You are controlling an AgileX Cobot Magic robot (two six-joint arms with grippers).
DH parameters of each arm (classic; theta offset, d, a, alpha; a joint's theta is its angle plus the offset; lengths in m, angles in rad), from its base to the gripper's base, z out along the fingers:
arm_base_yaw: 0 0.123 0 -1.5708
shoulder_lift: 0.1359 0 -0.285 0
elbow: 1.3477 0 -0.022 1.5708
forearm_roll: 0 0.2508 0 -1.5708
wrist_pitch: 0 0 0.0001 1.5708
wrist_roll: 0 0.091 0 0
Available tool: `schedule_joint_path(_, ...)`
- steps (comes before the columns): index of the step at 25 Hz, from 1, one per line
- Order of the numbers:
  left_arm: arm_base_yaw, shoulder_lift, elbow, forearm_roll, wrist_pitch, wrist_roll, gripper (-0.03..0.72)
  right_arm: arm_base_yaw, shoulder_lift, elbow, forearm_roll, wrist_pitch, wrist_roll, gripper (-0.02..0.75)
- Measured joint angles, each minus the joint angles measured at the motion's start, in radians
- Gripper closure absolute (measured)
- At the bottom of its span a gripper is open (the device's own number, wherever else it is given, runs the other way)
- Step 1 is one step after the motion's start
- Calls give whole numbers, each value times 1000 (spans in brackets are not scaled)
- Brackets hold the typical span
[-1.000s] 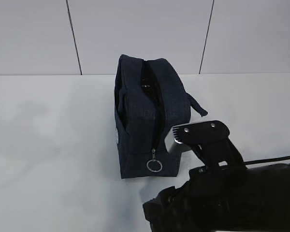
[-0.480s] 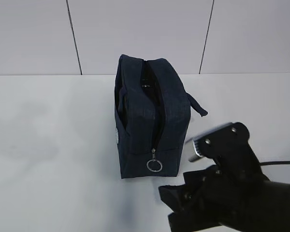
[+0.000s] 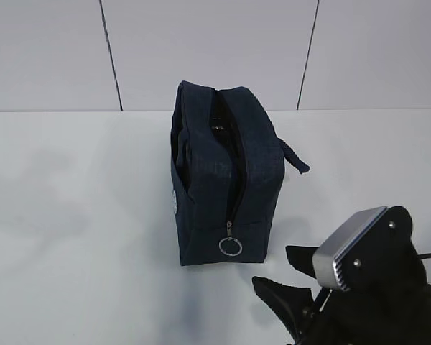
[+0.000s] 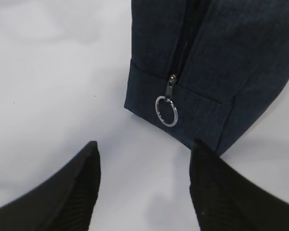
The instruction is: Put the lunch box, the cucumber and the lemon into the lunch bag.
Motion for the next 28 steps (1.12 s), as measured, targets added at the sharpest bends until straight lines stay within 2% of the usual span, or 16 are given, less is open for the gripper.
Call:
schedule_joint_path(11,-20,0,0,3,-19,2,286,0,183,-121,-4,-39,-2,286)
schedule_joint_path(20,-20,0,0,3,-23,2,287,0,291,-231,71,-28,14,286)
schedule_joint_path(28,-20,0,0,3,-34,2,287,0,332,-242,114,-22,16,286)
